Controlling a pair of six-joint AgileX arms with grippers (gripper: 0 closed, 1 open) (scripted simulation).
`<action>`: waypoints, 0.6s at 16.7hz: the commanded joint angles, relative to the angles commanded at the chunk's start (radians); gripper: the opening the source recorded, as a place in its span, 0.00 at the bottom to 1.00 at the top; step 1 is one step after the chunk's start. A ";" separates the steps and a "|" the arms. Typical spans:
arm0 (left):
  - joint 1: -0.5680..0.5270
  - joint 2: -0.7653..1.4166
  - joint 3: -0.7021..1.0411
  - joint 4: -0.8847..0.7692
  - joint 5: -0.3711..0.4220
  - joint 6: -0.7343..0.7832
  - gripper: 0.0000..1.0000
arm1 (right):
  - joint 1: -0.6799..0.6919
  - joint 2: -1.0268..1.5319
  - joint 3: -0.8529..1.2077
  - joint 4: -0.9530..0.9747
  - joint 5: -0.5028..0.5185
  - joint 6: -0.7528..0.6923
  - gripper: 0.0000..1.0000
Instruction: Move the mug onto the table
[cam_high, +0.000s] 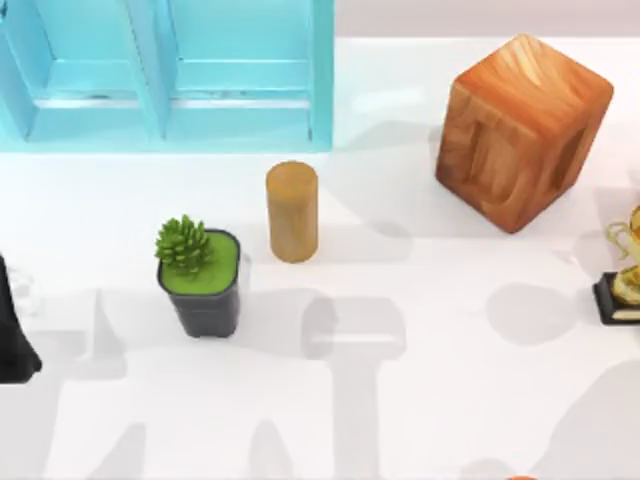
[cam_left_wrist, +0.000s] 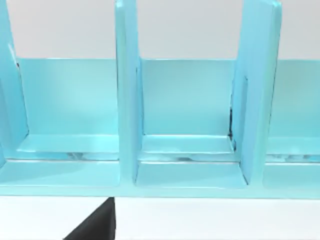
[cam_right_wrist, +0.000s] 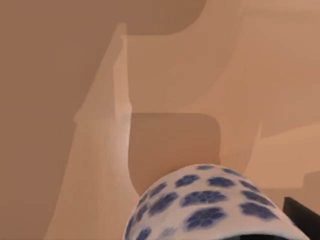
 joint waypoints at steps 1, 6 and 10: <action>0.000 0.000 0.000 0.000 0.000 0.000 1.00 | 0.000 0.000 0.000 0.000 0.000 0.000 0.00; 0.000 0.000 0.000 0.000 0.000 0.000 1.00 | 0.000 0.000 0.000 0.000 0.000 0.000 0.00; 0.000 0.000 0.000 0.000 0.000 0.000 1.00 | -0.019 -0.042 0.001 -0.037 0.018 0.039 0.00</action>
